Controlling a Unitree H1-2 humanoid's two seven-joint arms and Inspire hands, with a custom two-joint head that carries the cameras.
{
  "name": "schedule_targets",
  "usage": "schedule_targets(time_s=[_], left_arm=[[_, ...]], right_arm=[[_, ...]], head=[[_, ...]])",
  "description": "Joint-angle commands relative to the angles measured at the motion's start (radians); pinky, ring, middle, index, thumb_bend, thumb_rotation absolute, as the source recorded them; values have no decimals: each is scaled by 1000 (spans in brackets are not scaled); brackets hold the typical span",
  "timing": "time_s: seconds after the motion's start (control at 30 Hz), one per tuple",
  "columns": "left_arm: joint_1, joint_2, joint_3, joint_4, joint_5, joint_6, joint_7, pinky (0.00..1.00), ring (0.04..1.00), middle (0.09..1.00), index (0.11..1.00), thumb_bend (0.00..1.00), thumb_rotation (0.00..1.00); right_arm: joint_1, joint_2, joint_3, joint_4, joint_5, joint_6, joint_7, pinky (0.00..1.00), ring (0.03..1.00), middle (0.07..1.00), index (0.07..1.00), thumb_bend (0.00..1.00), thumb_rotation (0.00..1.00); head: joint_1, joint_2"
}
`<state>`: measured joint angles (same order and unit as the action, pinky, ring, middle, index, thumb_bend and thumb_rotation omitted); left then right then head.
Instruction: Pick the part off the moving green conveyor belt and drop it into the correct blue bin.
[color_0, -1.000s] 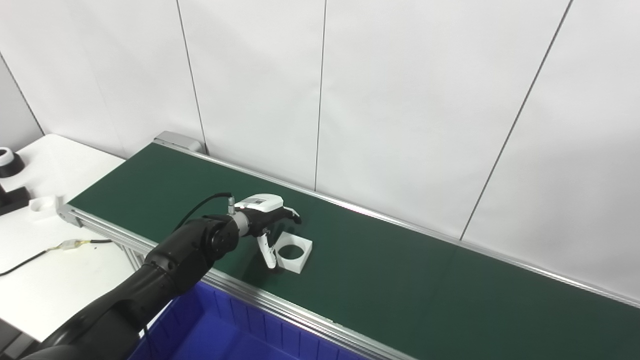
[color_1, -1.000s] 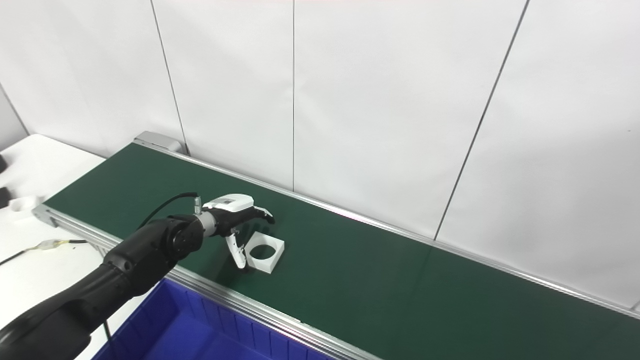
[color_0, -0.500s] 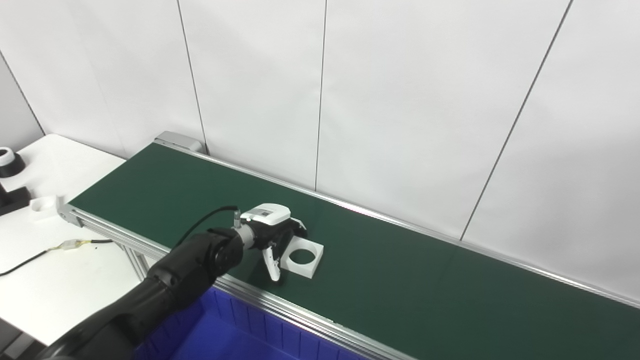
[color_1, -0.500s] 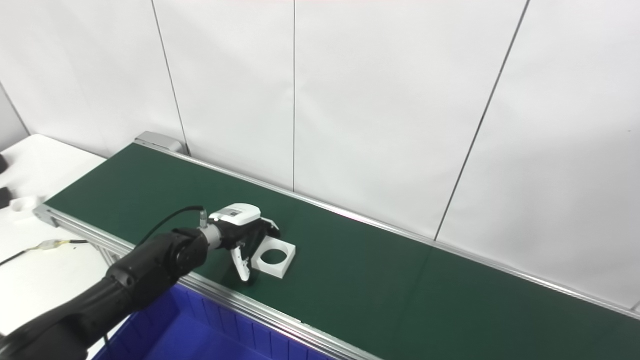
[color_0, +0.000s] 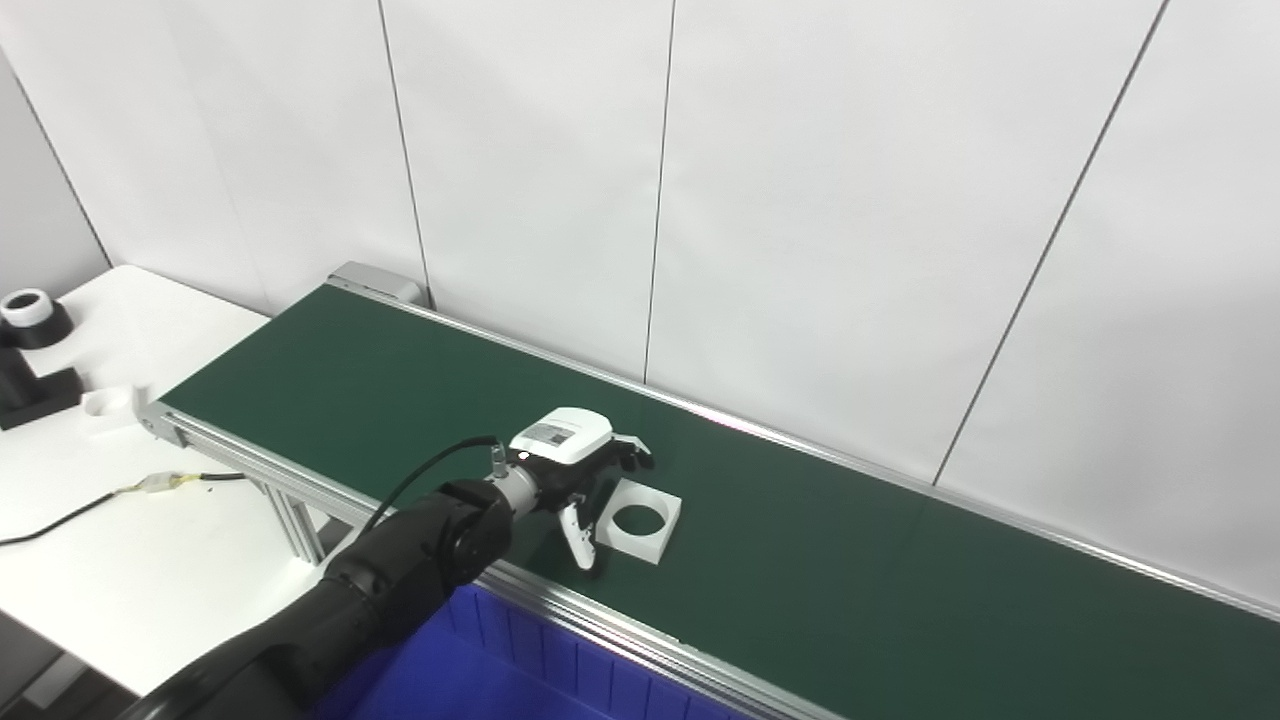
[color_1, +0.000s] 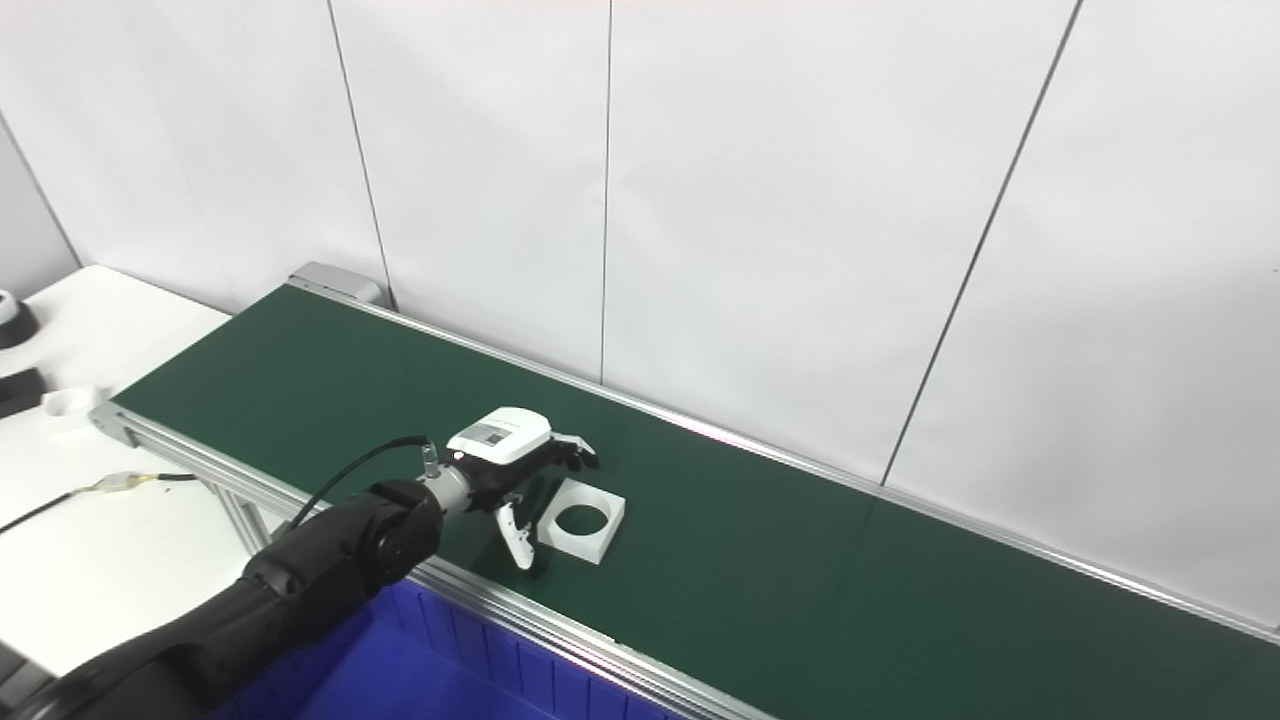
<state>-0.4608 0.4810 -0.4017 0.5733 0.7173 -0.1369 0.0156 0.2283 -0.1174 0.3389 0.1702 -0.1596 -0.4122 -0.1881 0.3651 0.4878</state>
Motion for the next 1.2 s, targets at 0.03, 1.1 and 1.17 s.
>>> schedule_targets(time_s=[0.03, 1.1, 1.17], left_arm=[[-16, -31, -25, 9, 9, 2, -24, 794, 794, 785, 776, 834, 114], [-166, -102, -229, 248, 73, -69, -20, 684, 601, 528, 456, 517, 0], [-166, -99, -232, 243, 73, -68, -17, 663, 580, 521, 460, 518, 0]], right_arm=[[-9, 2, 0, -30, -4, -58, -4, 713, 776, 834, 911, 503, 847], [-7, -2, 23, -39, -14, -58, -41, 693, 772, 830, 907, 541, 866], [-7, -1, 24, -41, -15, -58, -43, 694, 769, 830, 907, 538, 868]], head=[[-2, 1], [-29, 13], [-30, 13]])
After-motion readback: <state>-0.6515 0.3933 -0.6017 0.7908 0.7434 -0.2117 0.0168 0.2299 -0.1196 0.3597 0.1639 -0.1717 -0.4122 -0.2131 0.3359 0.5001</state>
